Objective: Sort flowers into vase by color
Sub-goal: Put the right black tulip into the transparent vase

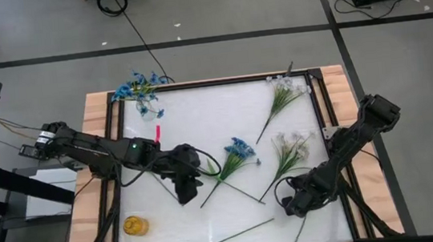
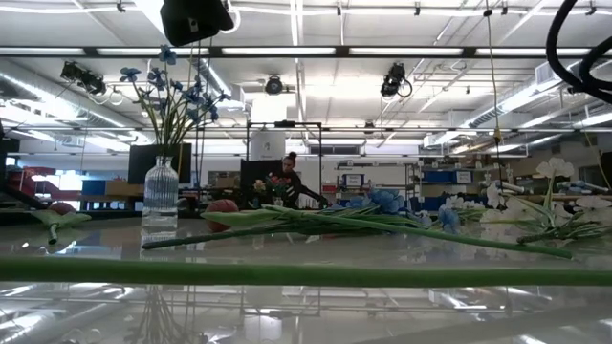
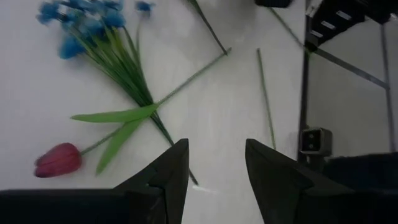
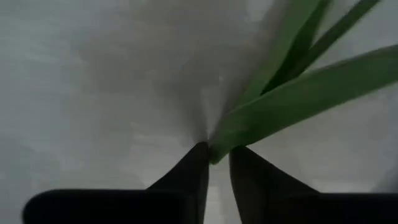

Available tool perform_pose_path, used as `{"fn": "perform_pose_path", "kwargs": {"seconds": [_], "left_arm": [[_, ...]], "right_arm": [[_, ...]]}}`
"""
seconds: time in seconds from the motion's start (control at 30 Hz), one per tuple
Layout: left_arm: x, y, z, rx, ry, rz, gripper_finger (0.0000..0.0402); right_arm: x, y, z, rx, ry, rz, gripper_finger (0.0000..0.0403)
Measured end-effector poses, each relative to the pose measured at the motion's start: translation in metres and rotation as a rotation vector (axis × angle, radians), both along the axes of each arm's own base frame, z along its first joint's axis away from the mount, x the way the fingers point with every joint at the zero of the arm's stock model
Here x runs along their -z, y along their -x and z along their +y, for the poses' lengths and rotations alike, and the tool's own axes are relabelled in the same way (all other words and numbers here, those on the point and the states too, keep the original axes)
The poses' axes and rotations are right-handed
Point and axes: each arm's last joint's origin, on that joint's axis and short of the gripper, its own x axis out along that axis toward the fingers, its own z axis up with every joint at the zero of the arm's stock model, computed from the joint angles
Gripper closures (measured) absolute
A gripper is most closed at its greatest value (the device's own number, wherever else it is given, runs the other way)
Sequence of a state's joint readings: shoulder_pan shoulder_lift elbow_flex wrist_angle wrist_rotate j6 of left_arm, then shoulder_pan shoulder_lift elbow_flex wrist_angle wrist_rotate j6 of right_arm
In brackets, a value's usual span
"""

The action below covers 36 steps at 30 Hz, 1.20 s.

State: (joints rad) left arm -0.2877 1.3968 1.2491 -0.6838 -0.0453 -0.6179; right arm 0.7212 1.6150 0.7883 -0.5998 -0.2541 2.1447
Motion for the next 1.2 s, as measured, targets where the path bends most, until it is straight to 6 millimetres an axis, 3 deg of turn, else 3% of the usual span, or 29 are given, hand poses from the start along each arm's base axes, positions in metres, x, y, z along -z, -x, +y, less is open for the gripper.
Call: {"fn": "perform_pose_path", "kwargs": {"seconds": [0.33, 0.53, 0.83, 1.0, 1.2], "left_arm": [[0.000, -0.006, 0.023, -0.151, -0.024, -0.009, 0.0239], [0.000, -0.006, 0.028, -0.200, 0.007, -0.005, 0.0239], [-0.001, -0.007, 0.028, -0.234, 0.041, -0.007, 0.0239], [-0.005, -0.012, 0.031, -0.261, 0.074, -0.067, 0.0239], [-0.015, -0.021, 0.031, -0.273, 0.066, -0.212, 0.0239]], "right_arm": [[-0.001, 0.005, 0.007, -0.186, 0.037, -0.086, 0.0395], [-0.018, 0.002, 0.012, -0.231, 0.132, -0.185, 0.0395], [-0.058, 0.006, 0.004, -0.118, 0.221, -0.378, 0.0396], [-0.071, 0.018, -0.004, -0.075, 0.315, -0.444, 0.0396], [-0.088, 0.016, -0.014, -0.099, 0.518, -0.684, 0.0396]]}}
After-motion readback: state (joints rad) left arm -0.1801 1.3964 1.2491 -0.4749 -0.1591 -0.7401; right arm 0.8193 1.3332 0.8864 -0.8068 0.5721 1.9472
